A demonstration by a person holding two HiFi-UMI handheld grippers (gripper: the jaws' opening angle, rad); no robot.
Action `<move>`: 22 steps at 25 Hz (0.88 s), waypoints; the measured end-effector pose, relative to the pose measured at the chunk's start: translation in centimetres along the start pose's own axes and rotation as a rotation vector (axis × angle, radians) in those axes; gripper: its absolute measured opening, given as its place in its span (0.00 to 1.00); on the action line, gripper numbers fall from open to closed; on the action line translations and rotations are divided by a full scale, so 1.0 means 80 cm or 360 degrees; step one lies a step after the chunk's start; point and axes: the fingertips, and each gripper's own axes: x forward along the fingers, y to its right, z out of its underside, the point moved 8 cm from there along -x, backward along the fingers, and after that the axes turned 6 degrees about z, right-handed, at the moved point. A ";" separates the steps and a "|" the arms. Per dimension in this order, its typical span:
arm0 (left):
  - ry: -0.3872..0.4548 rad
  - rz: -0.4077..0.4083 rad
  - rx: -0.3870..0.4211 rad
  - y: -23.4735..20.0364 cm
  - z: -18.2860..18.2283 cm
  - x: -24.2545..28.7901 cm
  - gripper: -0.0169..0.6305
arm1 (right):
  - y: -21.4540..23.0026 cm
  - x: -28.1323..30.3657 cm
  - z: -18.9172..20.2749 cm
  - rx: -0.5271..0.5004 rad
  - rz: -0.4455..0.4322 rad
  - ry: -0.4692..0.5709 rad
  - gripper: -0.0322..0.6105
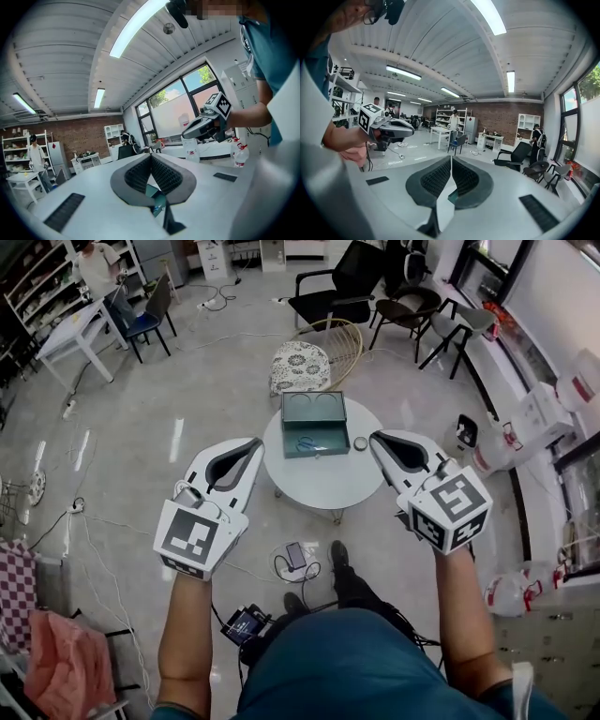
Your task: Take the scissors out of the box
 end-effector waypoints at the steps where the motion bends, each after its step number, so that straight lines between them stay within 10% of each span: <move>1: -0.0010 -0.0013 -0.0007 -0.004 0.002 0.008 0.05 | 0.010 0.011 0.003 -0.0001 -0.0022 -0.0002 0.11; 22: -0.0242 -0.0217 -0.0209 -0.077 0.091 0.114 0.05 | 0.124 0.275 0.111 -0.0050 -0.0457 -0.0302 0.11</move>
